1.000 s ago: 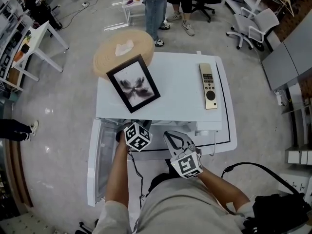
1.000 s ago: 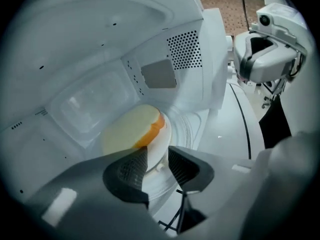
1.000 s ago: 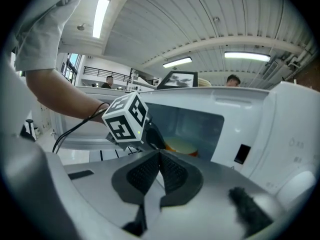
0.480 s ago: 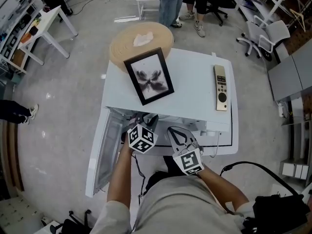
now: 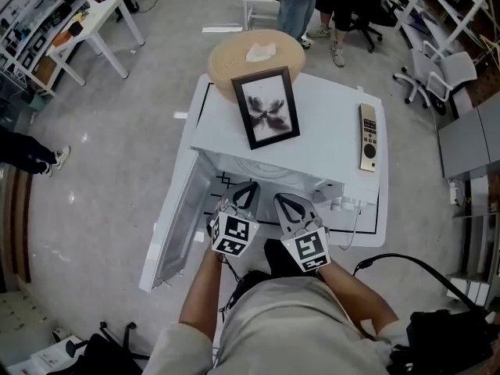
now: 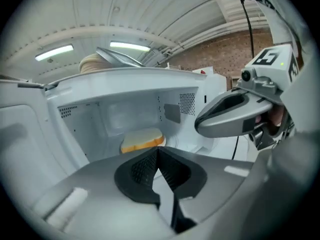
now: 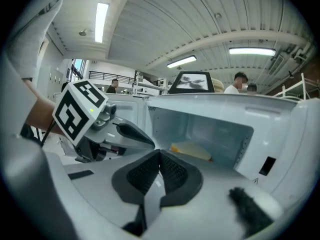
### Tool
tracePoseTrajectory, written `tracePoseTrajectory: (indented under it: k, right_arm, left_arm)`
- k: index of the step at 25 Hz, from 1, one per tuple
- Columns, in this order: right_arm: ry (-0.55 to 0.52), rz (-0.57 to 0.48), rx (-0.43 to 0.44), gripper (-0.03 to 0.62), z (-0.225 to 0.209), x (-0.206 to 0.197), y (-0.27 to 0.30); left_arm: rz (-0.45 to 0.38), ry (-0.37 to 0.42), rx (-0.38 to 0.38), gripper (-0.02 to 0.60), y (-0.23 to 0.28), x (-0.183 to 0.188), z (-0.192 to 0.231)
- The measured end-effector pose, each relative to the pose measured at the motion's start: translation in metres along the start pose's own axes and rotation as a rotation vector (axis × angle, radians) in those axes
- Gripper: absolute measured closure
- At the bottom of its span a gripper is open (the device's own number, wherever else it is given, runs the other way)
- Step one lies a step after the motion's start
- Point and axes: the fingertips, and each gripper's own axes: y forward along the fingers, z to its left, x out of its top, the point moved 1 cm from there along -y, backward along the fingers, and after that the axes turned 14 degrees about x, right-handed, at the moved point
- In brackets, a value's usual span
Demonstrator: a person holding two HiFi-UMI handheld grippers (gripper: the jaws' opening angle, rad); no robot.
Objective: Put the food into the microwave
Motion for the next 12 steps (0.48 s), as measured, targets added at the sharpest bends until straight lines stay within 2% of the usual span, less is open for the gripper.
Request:
tracePoseTrajectory:
  k: [5,12]
  right_arm:
    - [-0.010,-0.023,0.006,0.583,0.010,0.013,0.001]
    - [-0.039,-0.053,0.025,0.583,0.030,0.031,0.001]
  left_arm:
    - [-0.083,-0.124,0.034,0.574,-0.032,0.013,0.006]
    - [-0.139,-0.203,0.094,0.574,-0.064,0.019,0.011]
